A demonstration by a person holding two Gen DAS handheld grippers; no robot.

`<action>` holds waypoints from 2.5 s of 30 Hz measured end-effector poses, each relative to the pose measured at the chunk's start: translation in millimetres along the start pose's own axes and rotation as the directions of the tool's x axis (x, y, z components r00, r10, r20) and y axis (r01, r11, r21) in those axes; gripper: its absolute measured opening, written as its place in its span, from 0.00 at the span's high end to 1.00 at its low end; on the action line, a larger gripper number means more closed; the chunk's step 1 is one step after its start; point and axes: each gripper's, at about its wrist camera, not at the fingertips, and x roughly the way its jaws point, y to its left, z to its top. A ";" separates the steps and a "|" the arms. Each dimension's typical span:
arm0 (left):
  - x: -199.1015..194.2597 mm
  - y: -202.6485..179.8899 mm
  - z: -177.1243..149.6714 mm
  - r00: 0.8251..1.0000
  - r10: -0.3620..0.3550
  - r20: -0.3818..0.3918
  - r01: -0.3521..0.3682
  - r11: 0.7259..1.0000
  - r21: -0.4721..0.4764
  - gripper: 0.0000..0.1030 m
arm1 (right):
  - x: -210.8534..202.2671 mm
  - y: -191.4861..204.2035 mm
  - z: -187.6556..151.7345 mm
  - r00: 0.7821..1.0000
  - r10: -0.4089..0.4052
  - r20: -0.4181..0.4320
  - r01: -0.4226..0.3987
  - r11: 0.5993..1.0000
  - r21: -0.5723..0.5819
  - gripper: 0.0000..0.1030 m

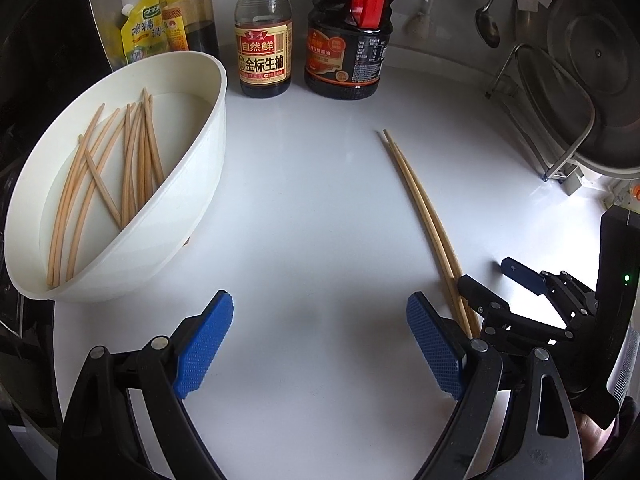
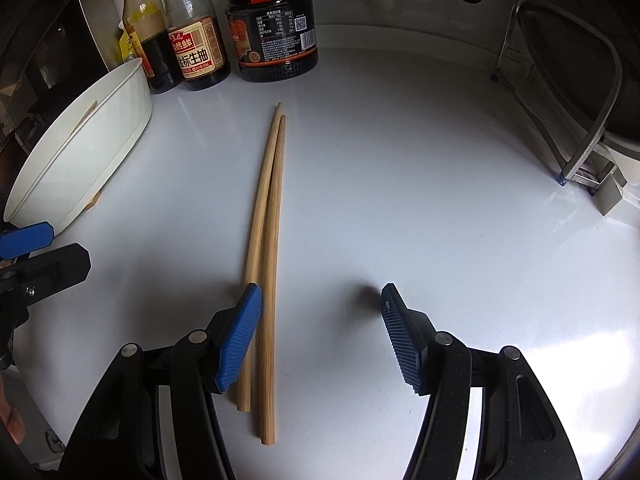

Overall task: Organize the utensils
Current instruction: 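Position both open tools over the last two chopsticks, then close the left tool on one chopstick while the right tool grasps the other, then carry both held chopsticks with both tools over the water basin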

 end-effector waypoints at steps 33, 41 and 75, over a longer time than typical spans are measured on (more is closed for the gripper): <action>49.2 -55.7 13.5 1.000 0.025 0.007 -0.025 0.999 0.039 0.16 | -2.7 -39.0 -4.5 0.994 -0.055 0.095 0.055 0.998 0.005 0.94; 66.5 -64.2 15.2 0.998 0.057 -0.002 -0.056 0.997 0.052 0.16 | -6.6 -52.9 -8.1 0.992 -0.082 0.091 0.080 0.997 0.021 0.77; 33.0 -60.2 28.1 0.992 -0.127 0.020 0.125 0.989 0.084 0.93 | -29.7 -47.4 17.4 0.997 0.016 0.080 -0.023 0.995 0.096 0.94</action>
